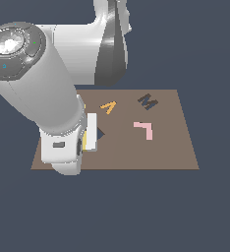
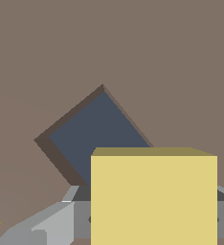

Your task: Insert a designated object into the corresponding slot on a board.

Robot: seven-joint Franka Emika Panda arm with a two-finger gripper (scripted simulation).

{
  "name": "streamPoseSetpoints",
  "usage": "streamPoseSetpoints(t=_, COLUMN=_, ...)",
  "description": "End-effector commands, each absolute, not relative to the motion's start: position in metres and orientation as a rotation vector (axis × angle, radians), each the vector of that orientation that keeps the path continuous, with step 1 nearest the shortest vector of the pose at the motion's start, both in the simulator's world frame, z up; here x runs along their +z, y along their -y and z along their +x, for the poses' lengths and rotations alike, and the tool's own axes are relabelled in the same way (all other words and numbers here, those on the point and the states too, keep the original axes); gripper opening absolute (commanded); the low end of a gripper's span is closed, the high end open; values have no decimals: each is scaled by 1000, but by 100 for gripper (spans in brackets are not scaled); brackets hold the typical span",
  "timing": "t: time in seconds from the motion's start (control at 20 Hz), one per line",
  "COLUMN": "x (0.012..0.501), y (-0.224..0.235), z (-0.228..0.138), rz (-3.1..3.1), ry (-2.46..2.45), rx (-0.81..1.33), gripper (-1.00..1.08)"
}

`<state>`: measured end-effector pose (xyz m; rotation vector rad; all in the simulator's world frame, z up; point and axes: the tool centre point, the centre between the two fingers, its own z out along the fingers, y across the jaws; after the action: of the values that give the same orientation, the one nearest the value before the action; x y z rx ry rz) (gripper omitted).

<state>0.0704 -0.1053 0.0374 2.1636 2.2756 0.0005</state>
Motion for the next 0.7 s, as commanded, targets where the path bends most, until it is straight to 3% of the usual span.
streamPoseSetpoints(t=0.0, x=38, y=99, z=67, rz=2029, ry=-2395, rx=1, gripper=-100)
streamPoseSetpoints(t=0.65, x=40, y=81, z=48, rz=1485, ry=-2766, rx=0, gripper=-100)
